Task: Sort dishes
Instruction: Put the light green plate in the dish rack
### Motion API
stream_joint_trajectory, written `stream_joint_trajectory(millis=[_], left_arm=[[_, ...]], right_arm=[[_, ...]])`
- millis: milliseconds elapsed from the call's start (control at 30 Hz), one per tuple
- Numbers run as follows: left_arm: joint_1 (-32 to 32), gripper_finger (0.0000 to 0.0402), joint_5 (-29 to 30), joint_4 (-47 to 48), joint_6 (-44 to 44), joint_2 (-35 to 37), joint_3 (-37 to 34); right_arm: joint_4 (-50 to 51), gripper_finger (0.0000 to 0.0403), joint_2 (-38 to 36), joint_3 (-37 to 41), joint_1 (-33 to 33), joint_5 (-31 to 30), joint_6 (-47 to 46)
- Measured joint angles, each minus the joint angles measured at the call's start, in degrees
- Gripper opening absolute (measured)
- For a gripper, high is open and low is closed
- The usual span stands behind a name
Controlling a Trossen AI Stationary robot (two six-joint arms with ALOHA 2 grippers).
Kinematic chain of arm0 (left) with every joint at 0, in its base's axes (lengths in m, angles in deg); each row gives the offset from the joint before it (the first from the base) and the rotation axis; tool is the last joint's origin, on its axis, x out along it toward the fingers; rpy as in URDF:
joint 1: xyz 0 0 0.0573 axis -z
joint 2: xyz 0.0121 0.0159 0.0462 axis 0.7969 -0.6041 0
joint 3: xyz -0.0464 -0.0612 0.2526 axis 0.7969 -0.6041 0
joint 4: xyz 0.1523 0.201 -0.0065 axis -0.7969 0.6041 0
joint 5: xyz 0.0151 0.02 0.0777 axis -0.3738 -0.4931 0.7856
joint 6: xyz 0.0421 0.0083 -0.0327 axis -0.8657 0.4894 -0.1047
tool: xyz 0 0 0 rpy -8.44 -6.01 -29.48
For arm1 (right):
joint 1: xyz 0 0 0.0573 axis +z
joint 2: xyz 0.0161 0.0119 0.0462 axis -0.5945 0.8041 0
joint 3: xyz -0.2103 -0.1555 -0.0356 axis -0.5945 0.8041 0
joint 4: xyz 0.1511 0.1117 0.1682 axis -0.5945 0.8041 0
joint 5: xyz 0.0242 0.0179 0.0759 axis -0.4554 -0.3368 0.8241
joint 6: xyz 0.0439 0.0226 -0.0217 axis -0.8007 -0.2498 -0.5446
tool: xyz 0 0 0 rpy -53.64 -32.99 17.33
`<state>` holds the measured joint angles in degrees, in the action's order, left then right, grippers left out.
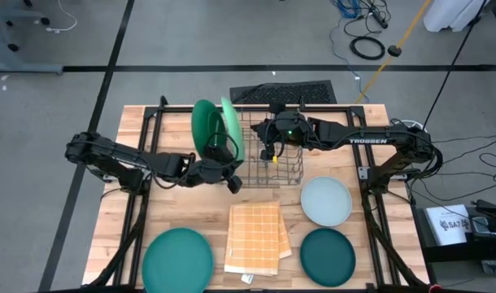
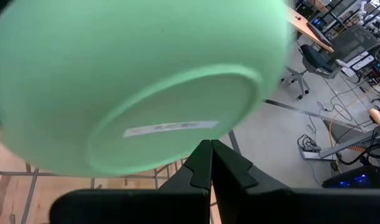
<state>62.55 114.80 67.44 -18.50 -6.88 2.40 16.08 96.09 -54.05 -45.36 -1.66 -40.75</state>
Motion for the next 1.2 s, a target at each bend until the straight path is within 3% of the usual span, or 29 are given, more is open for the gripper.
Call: stream_joint_trajectory(millis=[200, 467, 667, 900, 1200], left_arm=[[0.04, 0.0011, -1.83, -0.59, -0.51, 0.27, 0.00], [-0.08, 0.0011, -9.01, -4.60, -11.23, 0.36, 0.00], [-1.35, 0.0011, -10.64, -2.92, -15.91, 0.36, 0.00], [-2.67, 0.0011, -10.83, 3.33, -16.12, 0.36, 0.00], [-3.81, 0.0011, -12.23, 0.85, -15.33, 0.36, -3.54]], right_arm=[[0.07, 0.0000, -0.03, 0.00, 0.00, -0.02, 0.00], [0.15, 0.0000, -0.04, 0.00, 0.00, -0.02, 0.07], [0.35, 0.0000, -0.04, 0.00, 0.04, -0.04, 0.04], [0.55, 0.0000, -0.04, 0.00, 0.07, 0.00, -0.31], [0.48, 0.0000, -0.04, 0.00, 0.07, -0.02, -1.19]])
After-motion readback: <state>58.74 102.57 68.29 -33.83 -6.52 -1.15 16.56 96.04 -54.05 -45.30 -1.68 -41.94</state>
